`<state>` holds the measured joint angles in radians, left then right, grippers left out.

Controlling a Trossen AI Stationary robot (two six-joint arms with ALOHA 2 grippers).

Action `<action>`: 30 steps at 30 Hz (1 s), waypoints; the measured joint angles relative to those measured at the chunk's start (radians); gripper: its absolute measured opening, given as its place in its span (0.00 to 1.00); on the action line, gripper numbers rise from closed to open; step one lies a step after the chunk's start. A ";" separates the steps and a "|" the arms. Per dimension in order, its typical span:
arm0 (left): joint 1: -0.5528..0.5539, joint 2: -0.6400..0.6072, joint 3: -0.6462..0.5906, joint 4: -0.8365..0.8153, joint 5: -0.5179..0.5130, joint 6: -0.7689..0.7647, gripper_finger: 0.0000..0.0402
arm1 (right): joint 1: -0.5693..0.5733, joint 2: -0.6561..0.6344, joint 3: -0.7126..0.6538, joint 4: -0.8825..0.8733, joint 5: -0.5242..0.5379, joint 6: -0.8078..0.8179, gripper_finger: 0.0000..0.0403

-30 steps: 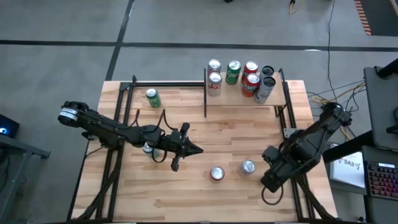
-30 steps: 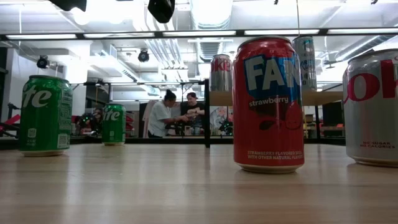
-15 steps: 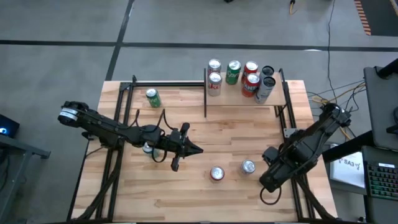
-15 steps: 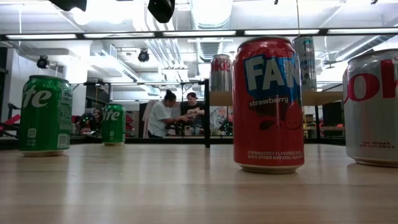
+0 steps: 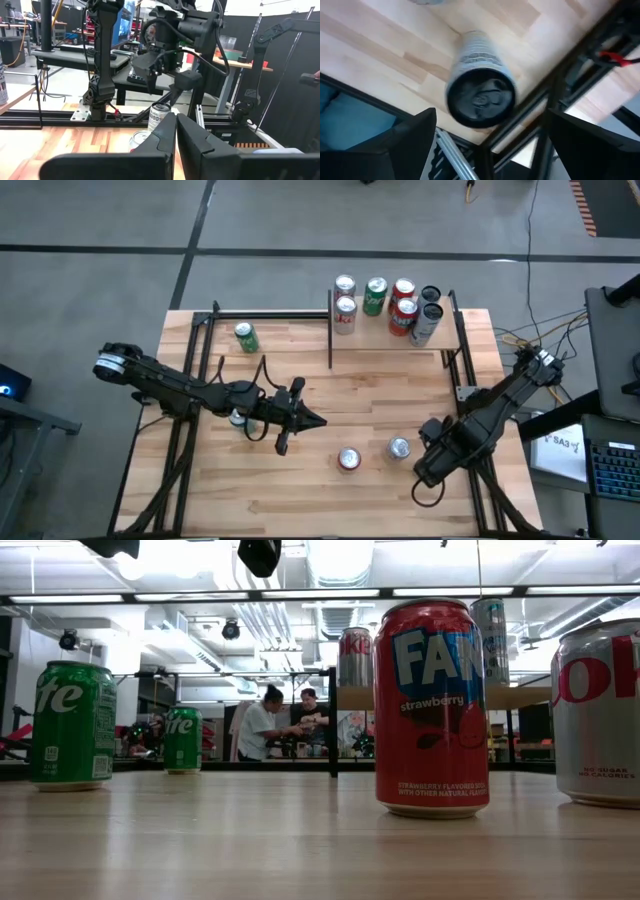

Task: Place canned beverage on shelf
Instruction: Put the white soda can on the shelf aligned to the right of the other silver soda cans

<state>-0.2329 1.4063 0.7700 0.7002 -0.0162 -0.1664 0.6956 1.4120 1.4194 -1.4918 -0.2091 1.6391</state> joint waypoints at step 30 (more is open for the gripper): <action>0.000 0.000 0.000 -0.008 0.000 0.031 0.00 | -0.001 0.069 -0.197 0.200 -0.012 0.045 0.65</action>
<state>-0.2329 1.4067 0.7700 0.6921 -0.0158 -0.1355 0.6948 1.4809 1.2221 -1.2922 -0.2209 1.6836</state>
